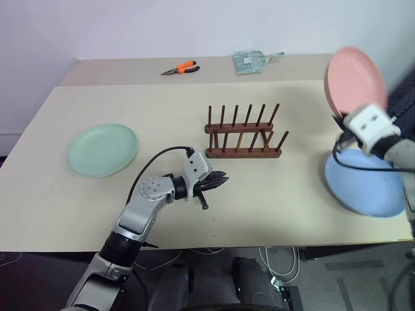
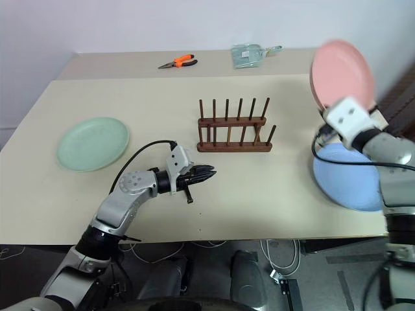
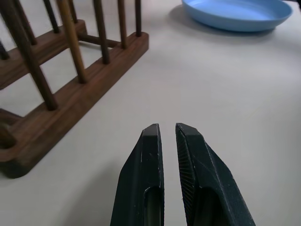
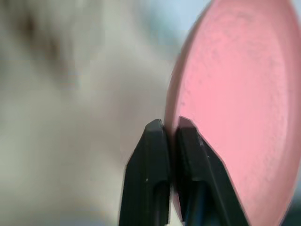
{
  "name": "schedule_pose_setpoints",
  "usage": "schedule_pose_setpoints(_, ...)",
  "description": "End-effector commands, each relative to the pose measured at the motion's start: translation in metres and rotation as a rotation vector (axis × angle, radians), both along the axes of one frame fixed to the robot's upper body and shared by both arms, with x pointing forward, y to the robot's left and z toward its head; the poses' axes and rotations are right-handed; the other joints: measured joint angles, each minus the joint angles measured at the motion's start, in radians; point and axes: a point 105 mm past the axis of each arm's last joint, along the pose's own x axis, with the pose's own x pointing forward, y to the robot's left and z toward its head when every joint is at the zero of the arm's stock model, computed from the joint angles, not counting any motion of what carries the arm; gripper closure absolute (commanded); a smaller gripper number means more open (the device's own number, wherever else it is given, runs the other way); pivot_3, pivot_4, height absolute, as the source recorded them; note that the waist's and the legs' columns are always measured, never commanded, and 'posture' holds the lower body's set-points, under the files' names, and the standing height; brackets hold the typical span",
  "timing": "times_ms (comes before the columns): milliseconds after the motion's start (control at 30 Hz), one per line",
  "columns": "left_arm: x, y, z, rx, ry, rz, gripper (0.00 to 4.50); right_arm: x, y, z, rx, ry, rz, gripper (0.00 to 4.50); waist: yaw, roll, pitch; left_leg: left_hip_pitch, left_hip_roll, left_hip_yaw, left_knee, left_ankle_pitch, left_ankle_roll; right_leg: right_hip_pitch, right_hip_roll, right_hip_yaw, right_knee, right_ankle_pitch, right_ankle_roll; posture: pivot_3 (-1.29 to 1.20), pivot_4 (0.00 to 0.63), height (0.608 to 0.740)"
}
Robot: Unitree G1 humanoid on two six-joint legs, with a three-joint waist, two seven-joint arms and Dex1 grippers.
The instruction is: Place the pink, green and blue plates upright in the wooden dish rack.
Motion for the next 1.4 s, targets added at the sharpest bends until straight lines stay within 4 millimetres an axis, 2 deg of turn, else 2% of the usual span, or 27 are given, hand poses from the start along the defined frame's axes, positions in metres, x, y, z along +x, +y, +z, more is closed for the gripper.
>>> schedule_pose_setpoints(33, 0.002, 0.006, 0.015, -0.027, -0.041, -0.007, 4.02, -0.040, 0.043, 0.049, 0.285, 0.003, 0.350, 4.46, 0.011, 0.000, 0.000, -0.001, 0.000, -0.001, 0.000, 0.000, 0.000, 0.000, 0.000, -0.001, 0.000, 0.000, 0.000, 0.00, 0.150, 0.740)
schedule_pose_setpoints(100, 0.001, 0.006, 0.018, -0.036, -0.040, -0.019, 4.02, -0.044, 0.049, 0.051, 0.353, 0.050, 0.404, 4.46, 0.030, -0.002, 0.000, -0.002, -0.001, -0.002, 0.001, 0.000, 0.000, 0.001, -0.002, -0.002, -0.002, 0.000, 0.000, 0.00, 0.150, 0.740)
schedule_pose_setpoints(233, -0.004, 0.005, 0.023, -0.065, -0.036, -0.038, 4.02, -0.038, 0.049, 0.046, 0.436, 0.107, 0.411, 4.46, 0.034, -0.002, 0.000, -0.003, -0.002, -0.002, 0.001, 0.000, 0.001, 0.003, -0.002, -0.003, -0.009, -0.001, -0.004, 0.00, 0.150, 0.740)
schedule_pose_setpoints(400, -0.010, 0.007, 0.032, -0.107, -0.042, -0.049, 4.02, -0.023, 0.042, 0.026, 0.479, 0.174, 0.334, 4.46, 0.026, -0.001, 0.000, -0.002, -0.002, -0.001, -0.001, 0.000, 0.001, 0.001, -0.001, -0.003, -0.008, 0.001, -0.001, 0.00, 0.150, 0.740)
schedule_pose_setpoints(667, -0.012, 0.007, 0.029, -0.093, -0.036, -0.054, 4.02, -0.012, 0.032, 0.005, 0.565, 0.257, 0.288, 4.46, 0.026, -0.001, 0.000, -0.002, -0.001, 0.001, -0.001, 0.000, 0.001, 0.000, -0.001, -0.002, -0.007, 0.001, -0.001, 0.00, 0.150, 0.740)
schedule_pose_setpoints(767, -0.011, 0.007, 0.029, -0.090, -0.036, -0.054, 4.02, -0.007, 0.028, 0.006, 0.601, 0.253, 0.276, 3.48, 0.026, -0.001, 0.000, -0.002, -0.001, 0.001, -0.001, 0.000, 0.001, 0.000, -0.001, -0.002, -0.007, 0.001, -0.001, 0.00, 0.150, 0.740)
schedule_pose_setpoints(900, -0.012, 0.009, 0.028, -0.092, -0.012, -0.052, 4.02, 0.001, 0.016, 0.009, 0.518, 0.179, 0.154, 1.52, 0.026, -0.001, 0.000, -0.002, -0.001, 0.001, -0.001, 0.000, 0.001, 0.000, -0.001, -0.002, -0.007, 0.001, -0.001, 0.00, 0.150, 0.740)
schedule_pose_setpoints(933, -0.011, 0.009, 0.028, -0.092, -0.009, -0.050, 3.49, 0.002, 0.013, 0.011, 0.504, 0.156, 0.126, 1.00, 0.026, -0.001, 0.000, -0.002, -0.001, 0.001, -0.001, 0.000, 0.001, 0.000, -0.001, -0.002, -0.007, 0.001, -0.001, 0.00, 0.150, 0.740)
schedule_pose_setpoints(967, -0.011, 0.010, 0.027, -0.092, -0.005, -0.044, 3.17, 0.003, 0.011, 0.013, 0.495, 0.134, 0.108, 0.52, 0.026, -0.001, 0.000, -0.002, -0.001, 0.001, -0.001, 0.000, 0.001, 0.000, -0.001, -0.002, -0.007, 0.001, -0.001, 0.00, 0.150, 0.740)
schedule_pose_setpoints(1033, -0.008, 0.015, 0.029, -0.099, -0.005, -0.016, 2.23, 0.005, 0.002, 0.022, 0.459, 0.070, 0.052, 0.51, 0.025, -0.001, 0.000, -0.002, -0.001, 0.001, -0.001, 0.000, 0.001, 0.000, -0.001, -0.002, -0.007, 0.001, -0.001, 0.00, 0.150, 0.740)
schedule_pose_setpoints(1100, 0.014, 0.035, 0.040, -0.130, -0.061, 0.142, 1.23, 0.005, -0.014, 0.043, 0.380, -0.041, -0.037, 0.51, 0.026, 0.000, 0.001, -0.002, -0.001, 0.001, -0.001, 0.000, 0.001, 0.000, -0.001, -0.002, -0.007, 0.001, -0.001, 0.00, 0.150, 0.740)
schedule_pose_setpoints(1167, 0.037, 0.064, 0.054, -0.174, -0.113, 0.343, 0.29, 0.000, -0.014, 0.060, 0.307, -0.110, -0.050, 0.51, 0.026, 0.000, 0.001, -0.002, -0.002, 0.001, -0.001, 0.000, 0.001, 0.000, -0.001, -0.002, -0.007, 0.001, -0.001, 0.00, 0.150, 0.740)
schedule_pose_setpoints(1200, 0.050, 0.085, 0.062, -0.185, -0.154, 0.476, 0.00, -0.003, -0.004, 0.067, 0.250, -0.130, -0.015, 0.01, 0.025, 0.000, 0.001, -0.002, -0.002, 0.001, -0.001, 0.000, 0.001, -0.001, -0.001, -0.002, -0.006, 0.001, -0.001, 0.00, 0.150, 0.740)
schedule_pose_setpoints(1300, 0.077, 0.154, 0.077, -0.181, -0.222, 0.881, 0.00, -0.013, 0.040, 0.070, 0.080, -0.132, 0.133, 0.01, 0.016, 0.000, 0.001, -0.001, -0.001, 0.001, -0.002, 0.000, 0.001, -0.001, 0.000, -0.002, -0.006, 0.001, 0.000, 0.00, 0.150, 0.740)
schedule_pose_setpoints(1333, 0.079, 0.166, 0.079, -0.178, -0.230, 0.944, 0.00, -0.014, 0.048, 0.068, 0.056, -0.125, 0.162, 0.01, 0.010, -0.001, 0.000, -0.001, -0.001, 0.001, -0.002, 0.000, 0.001, -0.001, 0.000, -0.002, -0.006, 0.001, 0.000, 0.00, 0.150, 0.740)
schedule_pose_setpoints(1400, 0.080, 0.212, 0.085, -0.181, -0.232, 1.195, 0.00, -0.021, 0.084, 0.049, -0.100, -0.084, 0.274, 0.01, 0.003, -0.001, 0.000, -0.001, 0.000, 0.000, -0.002, 0.000, 0.000, -0.001, 0.000, -0.002, -0.006, 0.000, 0.001, 0.00, 0.150, 0.740)
